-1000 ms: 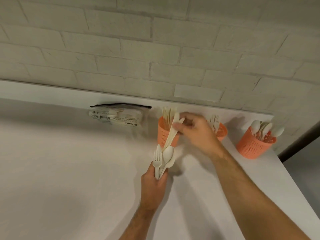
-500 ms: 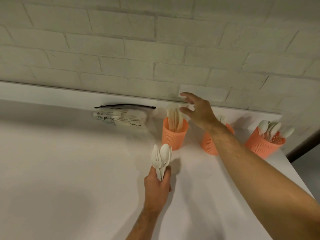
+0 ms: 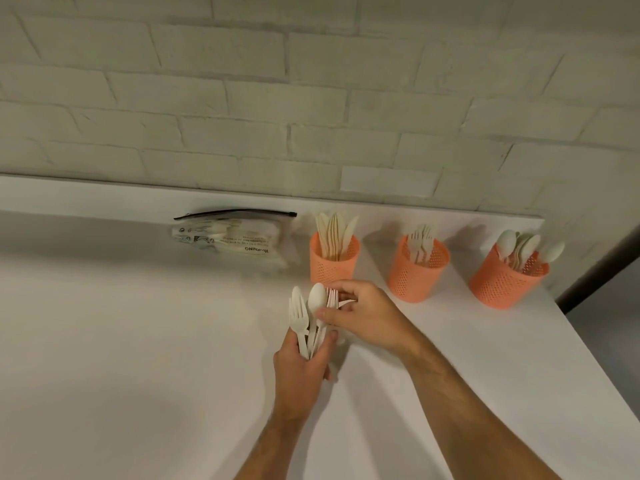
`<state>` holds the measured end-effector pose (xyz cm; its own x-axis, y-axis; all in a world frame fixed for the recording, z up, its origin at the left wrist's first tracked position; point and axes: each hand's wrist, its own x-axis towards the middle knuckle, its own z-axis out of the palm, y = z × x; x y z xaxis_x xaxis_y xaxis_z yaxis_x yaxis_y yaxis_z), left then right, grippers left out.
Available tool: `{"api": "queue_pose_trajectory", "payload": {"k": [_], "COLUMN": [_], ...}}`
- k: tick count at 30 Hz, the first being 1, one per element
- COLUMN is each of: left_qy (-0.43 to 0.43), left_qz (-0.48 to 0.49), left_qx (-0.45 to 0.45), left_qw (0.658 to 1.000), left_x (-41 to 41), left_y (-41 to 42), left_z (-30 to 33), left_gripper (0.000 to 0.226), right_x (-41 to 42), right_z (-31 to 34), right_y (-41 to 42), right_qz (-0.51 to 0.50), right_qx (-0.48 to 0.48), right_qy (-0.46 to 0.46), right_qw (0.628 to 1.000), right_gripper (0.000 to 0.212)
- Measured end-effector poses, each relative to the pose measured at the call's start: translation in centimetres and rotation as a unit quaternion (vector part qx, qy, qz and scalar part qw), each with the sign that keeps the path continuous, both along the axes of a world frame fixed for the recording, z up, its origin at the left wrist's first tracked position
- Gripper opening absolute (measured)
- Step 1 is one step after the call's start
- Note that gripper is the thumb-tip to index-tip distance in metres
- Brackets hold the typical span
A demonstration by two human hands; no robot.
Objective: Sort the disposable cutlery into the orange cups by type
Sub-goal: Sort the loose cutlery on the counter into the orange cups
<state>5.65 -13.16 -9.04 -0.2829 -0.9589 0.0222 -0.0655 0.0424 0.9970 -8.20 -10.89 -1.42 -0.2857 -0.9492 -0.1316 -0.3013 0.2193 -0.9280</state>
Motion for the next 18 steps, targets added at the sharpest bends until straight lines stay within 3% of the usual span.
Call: {"api": "queue_pose_trajectory", "payload": {"k": [8, 12, 18], "left_qy": [0.002, 0.034, 0.067], "left_qz": [-0.023, -0.042, -0.060], "left_qx": [0.020, 0.046, 0.061], "left_qw": [1.000, 0.997, 0.994], "left_x": [0.1, -0.1, -2.2], "left_y": [0.2, 0.2, 1.4], "left_z": [0.0, 0.6, 1.9], "left_gripper": [0.020, 0.023, 0.025], "right_x": [-0.5, -1.0, -2.5], "right_z": [-1.5, -1.6, -1.6], "right_y": [1.2, 1.9, 3.0], "right_qz": [-0.022, -0.010, -0.081], "right_qx": [-0.047, -0.047, -0.060], "right_qy": [-0.172, -0.197, -0.181], "right_qw": [0.984, 0.979, 0.978], "right_gripper": [0.029, 0.030, 0.028]}}
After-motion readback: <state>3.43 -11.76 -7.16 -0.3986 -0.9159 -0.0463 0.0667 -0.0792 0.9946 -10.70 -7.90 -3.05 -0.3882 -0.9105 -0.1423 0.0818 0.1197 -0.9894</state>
